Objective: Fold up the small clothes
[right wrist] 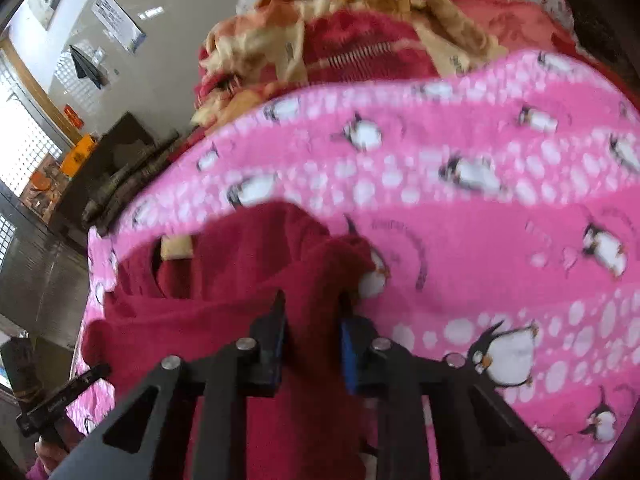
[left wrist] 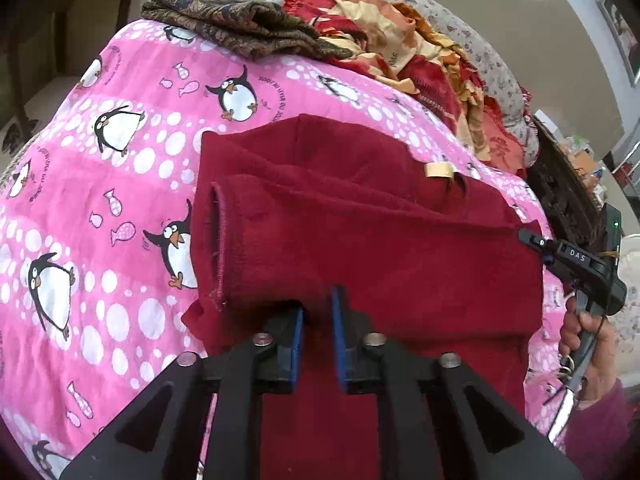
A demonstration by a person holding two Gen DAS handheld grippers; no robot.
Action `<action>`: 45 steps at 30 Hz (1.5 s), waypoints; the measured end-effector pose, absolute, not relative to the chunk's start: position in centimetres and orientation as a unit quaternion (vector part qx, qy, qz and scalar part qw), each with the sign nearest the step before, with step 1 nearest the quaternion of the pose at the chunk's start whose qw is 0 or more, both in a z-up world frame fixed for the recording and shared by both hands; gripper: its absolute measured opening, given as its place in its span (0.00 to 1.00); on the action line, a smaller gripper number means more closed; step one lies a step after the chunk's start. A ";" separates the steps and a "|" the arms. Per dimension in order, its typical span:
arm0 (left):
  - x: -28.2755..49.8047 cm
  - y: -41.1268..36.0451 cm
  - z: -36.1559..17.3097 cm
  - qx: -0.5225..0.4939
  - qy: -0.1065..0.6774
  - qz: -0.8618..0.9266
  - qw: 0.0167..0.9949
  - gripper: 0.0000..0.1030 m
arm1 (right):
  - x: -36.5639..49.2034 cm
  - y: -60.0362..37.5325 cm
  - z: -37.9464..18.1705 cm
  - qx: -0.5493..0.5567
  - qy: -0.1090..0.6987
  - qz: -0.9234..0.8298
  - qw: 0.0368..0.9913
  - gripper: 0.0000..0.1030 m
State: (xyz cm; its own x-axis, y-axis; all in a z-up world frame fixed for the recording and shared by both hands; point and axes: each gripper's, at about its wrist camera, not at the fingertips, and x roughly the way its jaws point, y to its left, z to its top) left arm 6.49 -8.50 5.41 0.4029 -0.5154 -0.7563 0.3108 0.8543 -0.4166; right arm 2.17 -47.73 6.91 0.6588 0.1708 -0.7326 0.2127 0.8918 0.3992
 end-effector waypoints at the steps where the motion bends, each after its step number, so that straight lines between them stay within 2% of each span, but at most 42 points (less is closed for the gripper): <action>1: 6.4 -8.5 5.5 -0.105 0.485 -0.251 0.831 0.04 | 1.9 -47.6 7.6 0.217 0.401 -0.023 0.890 0.09; 3: 6.4 -8.8 5.4 -0.081 0.479 -0.236 0.842 0.04 | 1.3 -47.8 8.3 0.156 0.387 -0.095 0.904 0.09; 5: 6.6 -8.9 5.0 -0.076 0.487 -0.231 0.839 0.04 | 1.9 -49.3 6.3 0.192 0.417 -0.091 0.884 0.09; 8: 6.5 -8.3 5.3 -0.099 0.490 -0.233 0.834 0.04 | 1.3 -50.4 5.7 0.234 0.426 -0.067 0.871 0.23; 10: 6.2 -8.0 6.0 -0.093 0.476 -0.229 0.844 0.04 | -0.3 -50.9 7.0 0.254 0.412 -0.053 0.873 0.65; 12: 6.5 -7.5 6.7 -0.100 0.467 -0.226 0.849 0.05 | -2.1 -51.0 8.1 0.269 0.394 -0.051 0.877 0.75; 17: 7.9 -7.8 6.9 -0.116 0.466 -0.215 0.851 0.06 | -4.2 -47.5 6.7 0.230 0.443 -0.007 0.866 0.75; 18: 8.0 -7.9 6.8 -0.113 0.471 -0.211 0.849 0.06 | -4.2 -46.8 6.0 0.210 0.460 -0.013 0.862 0.69; 19: 8.0 -8.0 6.8 -0.112 0.475 -0.209 0.847 0.06 | -4.1 -46.1 4.9 0.178 0.486 -0.024 0.856 0.42; 20: 7.8 -8.0 6.8 -0.111 0.479 -0.212 0.845 0.06 | -4.1 -45.4 3.4 0.134 0.518 -0.035 0.844 0.34; 26: 6.1 -7.0 7.1 -0.081 0.482 -0.204 0.848 0.06 | -7.2 -47.4 5.0 0.170 0.483 -0.084 0.855 0.33; 29: 5.3 -6.1 6.9 -0.090 0.489 -0.198 0.845 0.06 | -8.4 -46.1 5.8 0.159 0.489 -0.067 0.855 0.44; 30: 5.1 -5.9 6.8 -0.091 0.490 -0.196 0.844 0.06 | -8.6 -45.5 5.7 0.170 0.489 -0.050 0.854 0.53; 31: 4.8 -5.8 6.7 -0.092 0.492 -0.196 0.843 0.06 | -8.8 -44.9 5.6 0.181 0.488 -0.032 0.854 0.56; 32: 4.3 -5.7 6.6 -0.094 0.497 -0.196 0.840 0.06 | -8.7 -44.0 5.1 0.178 0.488 -0.020 0.854 0.56; 33: 3.9 -5.6 6.6 -0.095 0.500 -0.196 0.838 0.06 | -8.6 -43.5 4.6 0.167 0.496 -0.023 0.852 0.50; 34: 3.5 -5.4 6.7 -0.096 0.502 -0.197 0.837 0.06 | -8.5 -42.9 3.8 0.150 0.511 -0.033 0.846 0.12; 35: 2.8 -5.1 6.9 -0.096 0.502 -0.198 0.837 0.06 | -8.5 -42.8 3.0 0.135 0.529 -0.046 0.836 0.08; 43: -2.4 -3.4 7.0 -0.067 0.518 -0.208 0.827 0.06 | -10.7 -45.3 4.1 0.225 0.498 -0.056 0.836 0.06; 44: -3.0 -3.1 7.0 -0.067 0.520 -0.210 0.825 0.06 | -11.5 -45.0 4.8 0.226 0.495 -0.056 0.837 0.09; 45: -3.8 -2.7 6.9 -0.066 0.523 -0.210 0.823 0.06 | -12.0 -45.0 5.4 0.228 0.494 -0.049 0.838 0.16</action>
State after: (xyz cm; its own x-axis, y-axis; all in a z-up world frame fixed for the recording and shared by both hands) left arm -3.77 -2.74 6.89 0.3644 -0.4156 -0.8334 0.2775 0.9027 -0.3289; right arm -12.04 -45.02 5.37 0.5074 0.1436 -0.8496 0.3067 0.8913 0.3338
